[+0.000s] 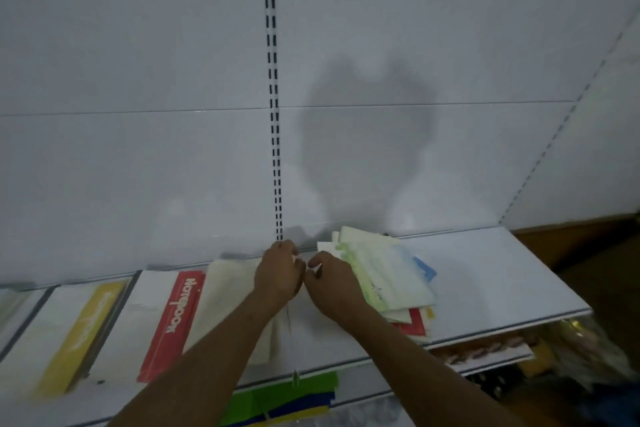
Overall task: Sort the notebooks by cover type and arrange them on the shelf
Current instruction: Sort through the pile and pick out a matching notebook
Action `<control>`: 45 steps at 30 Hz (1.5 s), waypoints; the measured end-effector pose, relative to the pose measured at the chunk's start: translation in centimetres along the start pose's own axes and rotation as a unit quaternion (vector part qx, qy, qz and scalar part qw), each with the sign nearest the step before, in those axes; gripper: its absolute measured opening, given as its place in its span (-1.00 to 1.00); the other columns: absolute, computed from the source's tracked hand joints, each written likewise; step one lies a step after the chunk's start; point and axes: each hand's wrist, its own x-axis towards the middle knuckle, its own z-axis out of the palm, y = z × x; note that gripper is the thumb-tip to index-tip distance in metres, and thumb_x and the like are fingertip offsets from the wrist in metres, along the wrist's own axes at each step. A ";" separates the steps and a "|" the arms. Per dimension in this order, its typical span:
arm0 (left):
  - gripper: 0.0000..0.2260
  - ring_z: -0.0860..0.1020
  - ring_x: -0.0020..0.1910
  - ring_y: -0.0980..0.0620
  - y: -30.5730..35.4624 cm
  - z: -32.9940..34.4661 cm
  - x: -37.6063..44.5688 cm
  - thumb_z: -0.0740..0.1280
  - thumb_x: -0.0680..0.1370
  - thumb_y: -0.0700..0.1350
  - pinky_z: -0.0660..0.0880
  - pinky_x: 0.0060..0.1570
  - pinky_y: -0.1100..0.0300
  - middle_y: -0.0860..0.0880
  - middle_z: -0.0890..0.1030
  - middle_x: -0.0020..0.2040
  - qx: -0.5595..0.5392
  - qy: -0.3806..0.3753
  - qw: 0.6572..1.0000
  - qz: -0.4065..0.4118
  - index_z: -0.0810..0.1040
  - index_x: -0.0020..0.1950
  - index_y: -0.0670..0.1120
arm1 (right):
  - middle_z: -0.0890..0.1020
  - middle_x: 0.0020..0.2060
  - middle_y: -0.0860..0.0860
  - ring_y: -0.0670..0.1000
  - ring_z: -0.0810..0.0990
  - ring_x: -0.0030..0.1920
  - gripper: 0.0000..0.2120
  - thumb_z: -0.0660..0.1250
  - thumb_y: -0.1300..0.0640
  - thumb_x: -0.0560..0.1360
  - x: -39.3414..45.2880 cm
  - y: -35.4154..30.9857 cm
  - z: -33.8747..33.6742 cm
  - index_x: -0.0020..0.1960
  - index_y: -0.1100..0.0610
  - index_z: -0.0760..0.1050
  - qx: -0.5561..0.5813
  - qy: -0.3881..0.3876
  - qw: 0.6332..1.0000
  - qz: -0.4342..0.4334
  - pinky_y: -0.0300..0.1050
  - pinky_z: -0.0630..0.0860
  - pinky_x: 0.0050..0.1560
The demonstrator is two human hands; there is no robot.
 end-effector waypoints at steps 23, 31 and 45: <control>-0.45 0.56 0.10 -0.08 8.1 4.6 -1.4 0.25 0.50 0.28 0.49 0.03 0.11 -0.13 0.57 0.15 0.079 -0.172 0.981 -0.031 0.51 0.20 -0.17 | 0.61 0.06 0.20 0.16 0.58 0.07 -0.60 0.19 0.00 0.57 -2.2 14.8 -8.5 0.18 0.32 0.48 0.113 0.013 0.965 0.238 -0.11 0.46 0.01; -0.58 0.64 -0.02 0.04 8.2 0.7 -7.4 0.37 0.44 0.22 0.57 0.09 0.01 0.01 0.68 0.03 -0.294 -0.031 0.946 -0.131 0.60 0.14 -0.03 | 0.50 -0.05 0.10 0.12 0.47 -0.04 -0.61 0.08 -0.10 0.60 -1.3 9.3 -6.7 0.12 0.22 0.39 0.200 0.040 0.966 0.160 -0.08 0.34 -0.02; -0.74 0.55 -0.08 0.09 -9.4 -14.8 -26.4 0.35 0.54 0.05 0.46 -0.32 0.40 0.00 0.56 0.02 -0.324 0.237 0.873 -0.279 0.39 0.10 -0.06 | 0.56 0.07 0.09 0.15 0.55 0.06 -0.70 0.16 0.04 0.59 -12.1 -13.4 9.8 0.24 0.18 0.39 0.218 -0.172 0.956 -0.099 -0.02 0.46 0.07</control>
